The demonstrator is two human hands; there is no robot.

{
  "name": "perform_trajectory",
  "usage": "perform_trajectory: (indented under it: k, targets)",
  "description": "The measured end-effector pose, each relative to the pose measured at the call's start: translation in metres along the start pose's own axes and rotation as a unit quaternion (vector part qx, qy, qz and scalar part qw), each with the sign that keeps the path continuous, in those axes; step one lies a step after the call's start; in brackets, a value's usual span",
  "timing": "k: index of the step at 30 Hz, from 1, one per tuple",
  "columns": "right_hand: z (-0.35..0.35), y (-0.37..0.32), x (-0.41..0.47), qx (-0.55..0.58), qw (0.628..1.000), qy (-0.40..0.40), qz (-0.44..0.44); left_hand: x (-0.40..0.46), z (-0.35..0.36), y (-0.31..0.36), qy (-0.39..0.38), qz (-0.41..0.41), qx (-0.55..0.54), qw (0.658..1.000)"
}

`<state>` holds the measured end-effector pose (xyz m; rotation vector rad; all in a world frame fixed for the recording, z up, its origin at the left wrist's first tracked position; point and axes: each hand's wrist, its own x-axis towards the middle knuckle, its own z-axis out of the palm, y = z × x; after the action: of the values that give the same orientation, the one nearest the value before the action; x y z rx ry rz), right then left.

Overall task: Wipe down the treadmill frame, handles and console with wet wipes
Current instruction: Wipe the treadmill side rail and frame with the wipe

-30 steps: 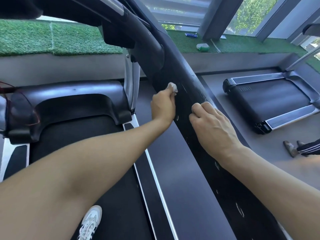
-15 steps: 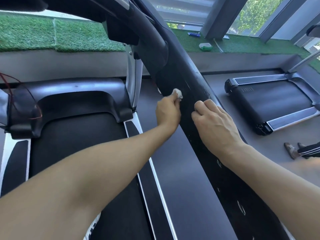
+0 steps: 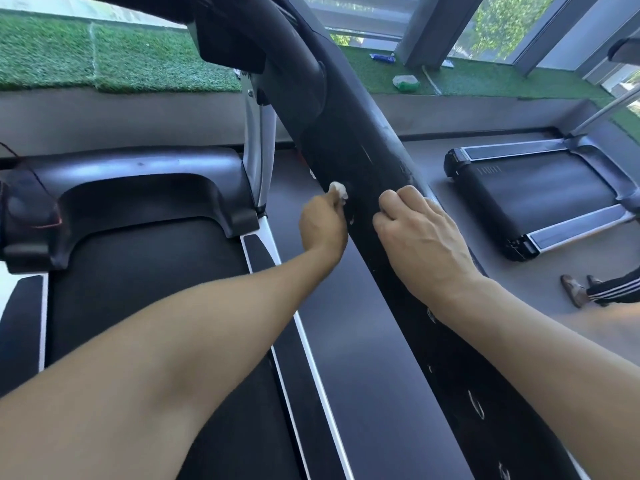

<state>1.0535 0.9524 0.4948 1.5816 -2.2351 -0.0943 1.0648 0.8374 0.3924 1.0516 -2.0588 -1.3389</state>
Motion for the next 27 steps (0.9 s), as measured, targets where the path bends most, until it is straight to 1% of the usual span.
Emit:
perform_trajectory:
  k: [2,4,6,11,13,16,18,22,24,27]
  targets:
    - [0.001,0.000,-0.002,0.007,1.000,0.019,0.001,-0.029,0.002,-0.004,-0.037,0.040,0.004,0.998]
    - [0.003,0.000,-0.003,0.018,0.999,0.043,-0.001,-0.055,0.001,-0.005,-0.063,0.060,-0.010,0.996]
    - [0.005,0.000,-0.002,0.022,0.999,0.049,-0.007,-0.054,0.003,-0.007,-0.058,0.054,-0.012,0.997]
    - [0.010,0.004,-0.001,0.001,0.999,0.036,-0.017,-0.017,0.003,-0.006,-0.016,-0.005,0.005,1.000]
    - [0.008,0.004,-0.002,0.010,0.999,0.044,-0.020,-0.029,0.004,-0.003,-0.020,0.013,0.012,1.000]
    - [0.004,0.003,-0.002,0.017,0.999,0.038,-0.030,-0.062,0.000,-0.002,-0.056,0.058,0.007,0.997]
    - [0.006,0.004,-0.002,0.016,0.999,0.030,-0.031,-0.059,0.000,-0.005,-0.056,0.050,0.011,0.997]
    - [0.013,0.007,-0.002,0.008,0.998,0.047,-0.032,-0.019,0.001,-0.003,-0.011,-0.014,0.012,1.000]
    - [0.013,0.007,-0.002,0.010,0.998,0.052,-0.033,-0.019,0.005,-0.004,-0.002,-0.015,0.014,1.000]
    - [0.010,0.007,-0.003,0.021,0.998,0.035,-0.037,-0.051,0.006,-0.006,-0.034,0.019,-0.011,0.999]
